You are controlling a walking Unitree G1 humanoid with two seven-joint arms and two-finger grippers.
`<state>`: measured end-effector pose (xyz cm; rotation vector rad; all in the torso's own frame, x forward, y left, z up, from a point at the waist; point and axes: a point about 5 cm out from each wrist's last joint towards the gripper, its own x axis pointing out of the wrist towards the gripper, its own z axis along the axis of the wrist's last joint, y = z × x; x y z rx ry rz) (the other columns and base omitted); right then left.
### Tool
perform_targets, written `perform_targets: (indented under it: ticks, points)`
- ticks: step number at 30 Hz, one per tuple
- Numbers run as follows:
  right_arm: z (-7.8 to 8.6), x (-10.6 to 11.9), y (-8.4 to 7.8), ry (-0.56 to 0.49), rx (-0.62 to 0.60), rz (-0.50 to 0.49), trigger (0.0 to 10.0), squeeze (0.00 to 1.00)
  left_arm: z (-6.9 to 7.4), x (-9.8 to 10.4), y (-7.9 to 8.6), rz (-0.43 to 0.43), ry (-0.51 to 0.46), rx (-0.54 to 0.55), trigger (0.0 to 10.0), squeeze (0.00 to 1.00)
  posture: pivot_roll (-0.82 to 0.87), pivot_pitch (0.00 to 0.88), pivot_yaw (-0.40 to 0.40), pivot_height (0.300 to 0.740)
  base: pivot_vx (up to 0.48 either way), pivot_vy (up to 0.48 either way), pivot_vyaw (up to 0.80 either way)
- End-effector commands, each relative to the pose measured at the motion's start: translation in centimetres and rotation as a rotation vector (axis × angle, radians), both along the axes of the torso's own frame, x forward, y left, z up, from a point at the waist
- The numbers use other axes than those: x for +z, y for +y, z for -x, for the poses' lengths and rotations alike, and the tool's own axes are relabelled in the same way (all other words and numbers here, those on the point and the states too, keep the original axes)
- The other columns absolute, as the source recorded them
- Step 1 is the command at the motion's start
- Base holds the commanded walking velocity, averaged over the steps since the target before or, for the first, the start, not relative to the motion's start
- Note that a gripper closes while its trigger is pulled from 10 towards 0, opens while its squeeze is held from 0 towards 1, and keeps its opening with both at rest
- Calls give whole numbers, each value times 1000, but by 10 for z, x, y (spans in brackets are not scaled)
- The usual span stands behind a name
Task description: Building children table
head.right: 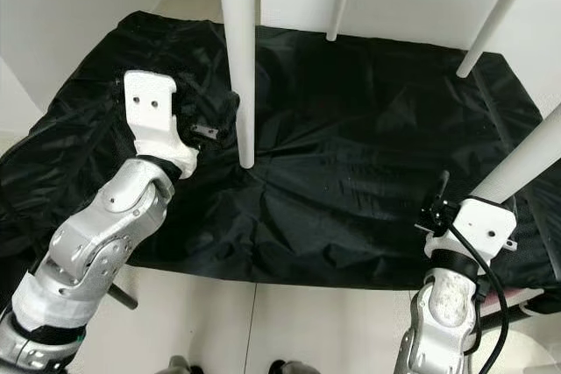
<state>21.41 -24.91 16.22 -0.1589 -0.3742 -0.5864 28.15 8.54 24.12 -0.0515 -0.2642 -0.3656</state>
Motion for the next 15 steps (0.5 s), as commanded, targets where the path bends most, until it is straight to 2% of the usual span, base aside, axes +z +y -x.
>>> perform_targets:
  ticks: [1,4,10,11,15]
  points:
    - [4,-17,22,6,6,-123,10000,0,15,-2,-15,-118,-62,-358,10000,0,-42,125,23,740,0,0,0]
    - [8,-22,25,24,15,-111,10000,0,17,-6,-11,-126,-61,-360,10000,0,-44,129,27,740,0,0,0]
    - [17,-29,28,50,41,-24,10000,0,21,-18,-5,-141,-61,-355,10000,0,-44,128,28,740,0,0,0]
    - [20,-30,31,65,64,19,10000,0,23,-23,-2,-150,-59,-352,10000,0,-44,129,29,740,0,0,0]
    - [25,-33,37,81,111,82,10000,0,27,-30,3,-153,-52,-351,10000,0,-44,129,29,740,0,0,0]
